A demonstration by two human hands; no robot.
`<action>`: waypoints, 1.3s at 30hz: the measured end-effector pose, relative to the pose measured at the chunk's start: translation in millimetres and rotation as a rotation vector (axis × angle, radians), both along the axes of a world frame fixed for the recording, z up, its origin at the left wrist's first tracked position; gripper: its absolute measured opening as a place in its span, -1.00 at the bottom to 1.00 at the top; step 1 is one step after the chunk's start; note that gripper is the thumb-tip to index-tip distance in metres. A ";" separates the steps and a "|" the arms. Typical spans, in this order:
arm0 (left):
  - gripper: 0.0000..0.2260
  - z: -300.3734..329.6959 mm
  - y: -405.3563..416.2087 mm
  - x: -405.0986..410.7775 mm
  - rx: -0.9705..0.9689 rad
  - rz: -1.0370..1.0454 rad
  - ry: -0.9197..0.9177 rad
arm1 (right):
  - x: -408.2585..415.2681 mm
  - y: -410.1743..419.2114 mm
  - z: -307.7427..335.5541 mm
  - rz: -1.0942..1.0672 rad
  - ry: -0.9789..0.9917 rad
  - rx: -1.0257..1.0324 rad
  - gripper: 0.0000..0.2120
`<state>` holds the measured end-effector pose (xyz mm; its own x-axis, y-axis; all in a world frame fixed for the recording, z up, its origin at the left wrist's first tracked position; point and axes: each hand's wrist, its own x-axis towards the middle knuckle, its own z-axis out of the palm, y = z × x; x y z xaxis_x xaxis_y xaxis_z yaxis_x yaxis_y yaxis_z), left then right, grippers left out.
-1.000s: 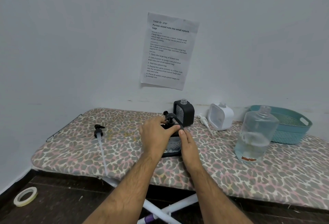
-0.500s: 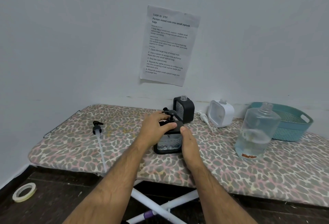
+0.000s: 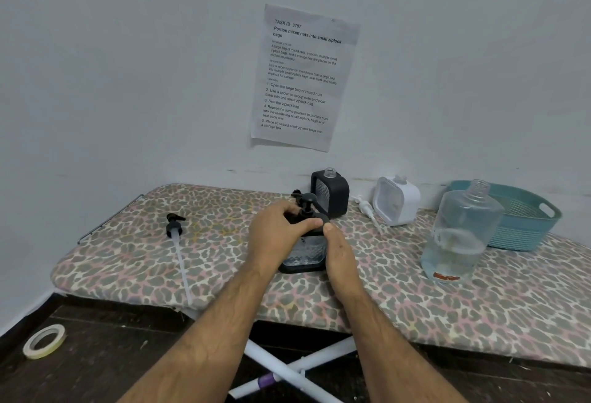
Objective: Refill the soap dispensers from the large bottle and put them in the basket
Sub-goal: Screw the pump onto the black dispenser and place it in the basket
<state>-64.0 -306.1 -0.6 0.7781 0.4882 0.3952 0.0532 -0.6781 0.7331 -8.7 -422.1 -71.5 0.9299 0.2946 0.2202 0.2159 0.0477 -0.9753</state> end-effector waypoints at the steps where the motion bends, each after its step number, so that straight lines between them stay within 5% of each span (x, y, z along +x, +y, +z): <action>1: -0.50 -0.2 -1.3 0.5 0.006 0.022 0.012 | -0.5 -0.2 0.1 -0.002 -0.001 -0.002 -0.40; 10: -0.68 0.4 -2.2 4.2 0.067 -0.048 -0.040 | 0.7 0.0 0.3 -0.013 0.018 0.020 -0.40; 18: -0.87 13.4 21.5 7.5 0.066 -0.375 0.089 | 2.6 1.6 -2.2 0.001 0.058 0.041 -0.41; 26: -0.75 17.4 33.2 14.4 0.032 -0.469 0.190 | 1.2 0.6 1.8 0.008 0.103 0.026 -0.39; 31: -0.69 7.4 21.6 1.2 -0.027 -0.379 0.079 | -2.7 -1.7 9.9 0.032 0.144 -0.005 -0.43; 39: -0.41 -32.4 27.9 -31.7 -0.406 -0.351 0.024 | -2.4 -12.4 29.3 0.058 0.229 -0.152 -0.51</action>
